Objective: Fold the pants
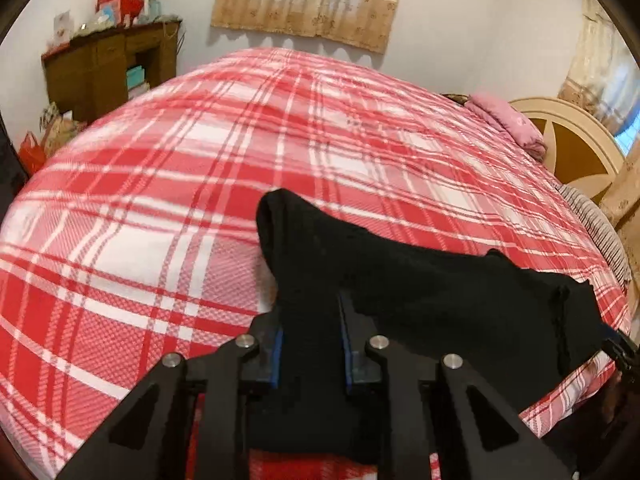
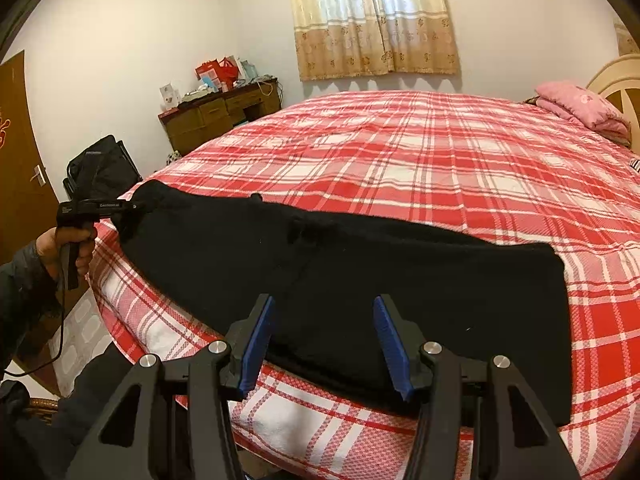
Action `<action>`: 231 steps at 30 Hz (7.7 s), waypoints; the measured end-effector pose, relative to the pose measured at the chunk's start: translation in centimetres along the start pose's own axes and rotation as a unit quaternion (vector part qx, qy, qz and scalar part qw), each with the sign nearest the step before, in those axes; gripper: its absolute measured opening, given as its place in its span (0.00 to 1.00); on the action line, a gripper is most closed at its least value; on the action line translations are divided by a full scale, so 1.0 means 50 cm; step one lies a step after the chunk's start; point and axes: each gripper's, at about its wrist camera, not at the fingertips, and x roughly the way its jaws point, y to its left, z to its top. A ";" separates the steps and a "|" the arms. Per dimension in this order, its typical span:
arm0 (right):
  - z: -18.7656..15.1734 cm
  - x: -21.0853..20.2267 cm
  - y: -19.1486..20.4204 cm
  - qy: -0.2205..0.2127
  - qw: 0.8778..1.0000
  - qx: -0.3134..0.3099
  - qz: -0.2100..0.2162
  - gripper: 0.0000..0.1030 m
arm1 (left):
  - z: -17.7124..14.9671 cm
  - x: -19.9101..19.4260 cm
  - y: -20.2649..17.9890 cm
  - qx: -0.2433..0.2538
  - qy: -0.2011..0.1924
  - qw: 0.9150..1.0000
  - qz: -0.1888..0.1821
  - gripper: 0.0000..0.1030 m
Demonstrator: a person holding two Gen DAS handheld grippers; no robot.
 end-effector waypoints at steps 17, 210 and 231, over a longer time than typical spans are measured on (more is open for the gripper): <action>0.008 -0.087 -0.072 -0.025 0.998 0.040 -0.051 0.52 | 0.055 -0.110 -0.200 0.001 -0.054 0.981 -0.187 0.21; 0.315 0.276 -0.022 0.042 0.980 0.087 0.175 0.26 | 0.024 -0.004 -0.118 -0.058 -0.054 0.987 -0.142 0.15; 0.316 0.547 0.037 0.119 0.972 0.118 0.164 0.34 | 0.011 0.065 0.037 -0.081 -0.042 0.996 0.003 0.61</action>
